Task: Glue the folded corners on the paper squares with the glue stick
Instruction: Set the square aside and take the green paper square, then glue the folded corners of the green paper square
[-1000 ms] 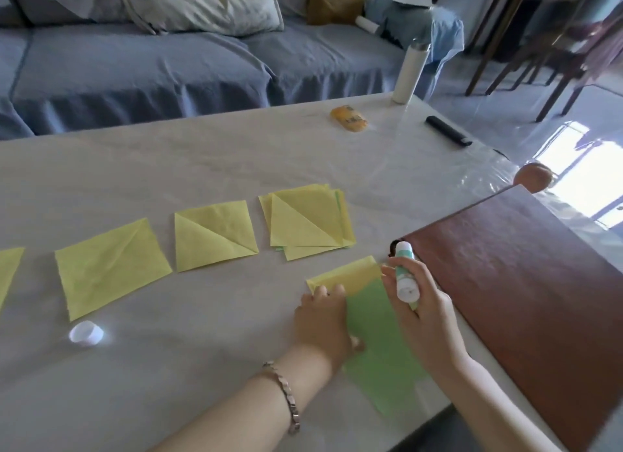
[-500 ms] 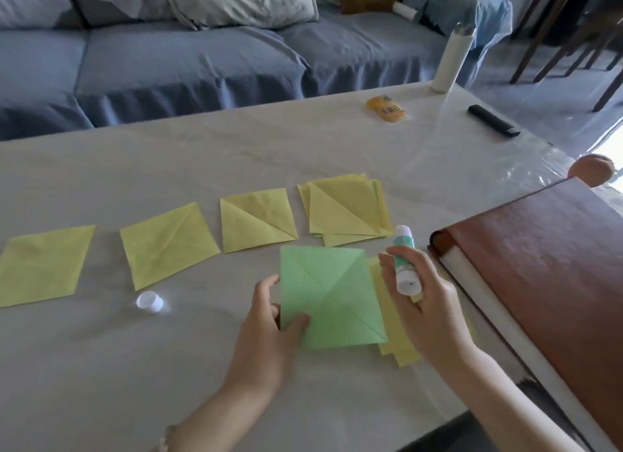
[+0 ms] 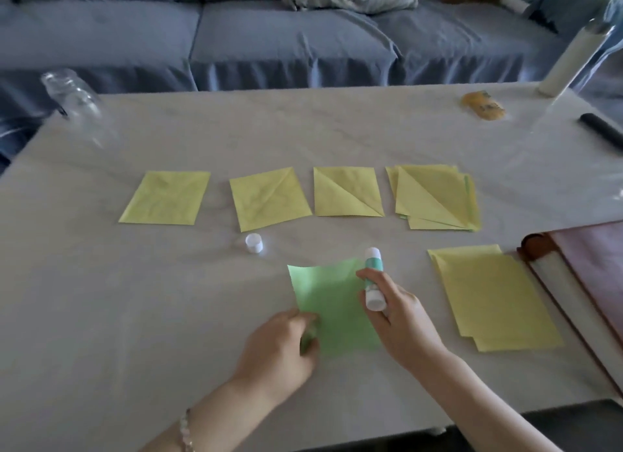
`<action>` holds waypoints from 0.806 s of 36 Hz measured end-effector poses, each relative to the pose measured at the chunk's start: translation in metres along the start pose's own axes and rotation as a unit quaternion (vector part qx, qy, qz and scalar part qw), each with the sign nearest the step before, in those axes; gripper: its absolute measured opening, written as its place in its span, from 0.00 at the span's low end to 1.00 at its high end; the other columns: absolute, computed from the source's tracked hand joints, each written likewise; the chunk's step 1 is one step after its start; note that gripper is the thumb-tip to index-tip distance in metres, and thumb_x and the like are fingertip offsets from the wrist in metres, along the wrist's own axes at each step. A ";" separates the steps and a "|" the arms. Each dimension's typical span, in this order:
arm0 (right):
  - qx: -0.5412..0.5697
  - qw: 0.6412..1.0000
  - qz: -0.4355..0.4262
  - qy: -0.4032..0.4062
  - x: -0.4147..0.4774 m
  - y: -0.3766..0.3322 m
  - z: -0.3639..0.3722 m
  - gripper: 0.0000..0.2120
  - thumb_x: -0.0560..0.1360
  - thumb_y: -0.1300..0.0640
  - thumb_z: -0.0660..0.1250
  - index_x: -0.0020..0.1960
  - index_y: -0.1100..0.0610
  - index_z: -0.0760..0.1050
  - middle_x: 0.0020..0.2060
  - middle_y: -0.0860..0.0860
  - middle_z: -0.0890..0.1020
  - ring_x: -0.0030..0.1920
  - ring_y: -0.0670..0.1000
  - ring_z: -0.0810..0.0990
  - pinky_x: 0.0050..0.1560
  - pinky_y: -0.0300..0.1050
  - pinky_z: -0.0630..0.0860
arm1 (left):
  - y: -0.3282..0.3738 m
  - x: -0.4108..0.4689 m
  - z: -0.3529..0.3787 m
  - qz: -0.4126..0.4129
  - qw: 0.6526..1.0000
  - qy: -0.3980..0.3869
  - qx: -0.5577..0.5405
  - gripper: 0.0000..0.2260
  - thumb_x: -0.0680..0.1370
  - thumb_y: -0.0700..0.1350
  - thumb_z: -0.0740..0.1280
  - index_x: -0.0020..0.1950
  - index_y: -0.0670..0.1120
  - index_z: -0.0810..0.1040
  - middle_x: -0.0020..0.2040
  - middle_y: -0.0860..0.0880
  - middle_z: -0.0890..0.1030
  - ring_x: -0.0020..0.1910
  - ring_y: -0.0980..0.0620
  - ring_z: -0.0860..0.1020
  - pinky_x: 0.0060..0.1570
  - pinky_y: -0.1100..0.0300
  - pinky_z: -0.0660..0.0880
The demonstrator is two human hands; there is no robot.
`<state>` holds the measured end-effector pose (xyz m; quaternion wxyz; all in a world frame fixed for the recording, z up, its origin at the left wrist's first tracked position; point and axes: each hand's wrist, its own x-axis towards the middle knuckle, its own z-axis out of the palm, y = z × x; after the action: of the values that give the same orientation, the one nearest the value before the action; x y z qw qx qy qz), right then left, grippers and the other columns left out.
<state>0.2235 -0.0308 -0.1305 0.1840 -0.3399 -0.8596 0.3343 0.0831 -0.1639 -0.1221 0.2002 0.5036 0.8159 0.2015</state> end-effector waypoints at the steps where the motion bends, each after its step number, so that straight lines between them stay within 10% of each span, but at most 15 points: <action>1: -0.008 1.000 -0.002 0.000 0.000 0.000 0.001 0.14 0.75 0.61 0.65 0.60 0.51 0.73 0.39 0.42 0.75 0.37 0.46 0.72 0.36 0.40 0.65 | -0.001 -0.001 -0.001 0.003 1.000 0.013 0.006 0.15 0.76 0.46 0.64 0.62 0.53 0.78 0.57 0.52 0.78 0.58 0.50 0.76 0.54 0.61 0.72; 4: -0.027 0.999 -0.034 0.019 -0.001 -0.001 0.003 0.14 0.73 0.61 0.66 0.58 0.51 0.73 0.37 0.37 0.72 0.36 0.42 0.68 0.35 0.34 0.63 | -0.011 0.002 0.003 0.033 0.995 0.089 0.038 0.11 0.62 0.47 0.71 0.44 0.49 0.83 0.40 0.48 0.74 0.41 0.44 0.76 0.35 0.55 0.78; 9: -0.047 0.996 -0.063 0.033 -0.002 -0.002 0.003 0.14 0.71 0.62 0.64 0.56 0.56 0.75 0.40 0.42 0.74 0.40 0.37 0.66 0.42 0.17 0.60 | -0.009 0.009 0.015 0.063 0.983 0.133 0.112 0.15 0.55 0.49 0.78 0.38 0.49 0.81 0.59 0.40 0.69 0.59 0.41 0.66 0.58 0.42 0.70; 16: 0.024 0.996 -0.040 0.077 0.005 -0.008 -0.008 0.12 0.72 0.48 0.65 0.56 0.42 0.71 0.42 0.45 0.80 0.39 0.44 0.77 0.37 0.34 0.70 | -0.010 0.014 0.031 0.100 0.985 0.098 0.096 0.18 0.68 0.48 0.56 0.52 0.43 0.76 0.60 0.38 0.78 0.63 0.40 0.73 0.63 0.50 0.61; 20: 0.120 0.981 0.005 0.150 0.026 -0.022 -0.022 0.07 0.71 0.49 0.67 0.49 0.41 0.74 0.40 0.42 0.79 0.38 0.37 0.77 0.38 0.26 0.69 | -0.019 0.008 0.030 0.090 0.989 0.082 0.086 0.20 0.72 0.50 0.58 0.60 0.46 0.78 0.65 0.40 0.75 0.65 0.41 0.73 0.66 0.50 0.59; 29: 0.082 0.993 0.075 0.050 0.081 -0.056 -0.007 0.14 0.71 0.46 0.67 0.40 0.57 0.78 0.24 0.49 0.76 0.23 0.43 0.72 0.29 0.40 0.69 | -0.022 0.004 0.028 0.048 0.993 0.064 0.089 0.22 0.74 0.56 0.57 0.64 0.53 0.78 0.69 0.42 0.72 0.68 0.42 0.70 0.66 0.49 0.58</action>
<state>0.1442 -0.0009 -0.0791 0.2281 -0.4038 -0.7910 0.3991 0.0800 -0.1660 -0.1573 0.0921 0.5438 0.8167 0.1695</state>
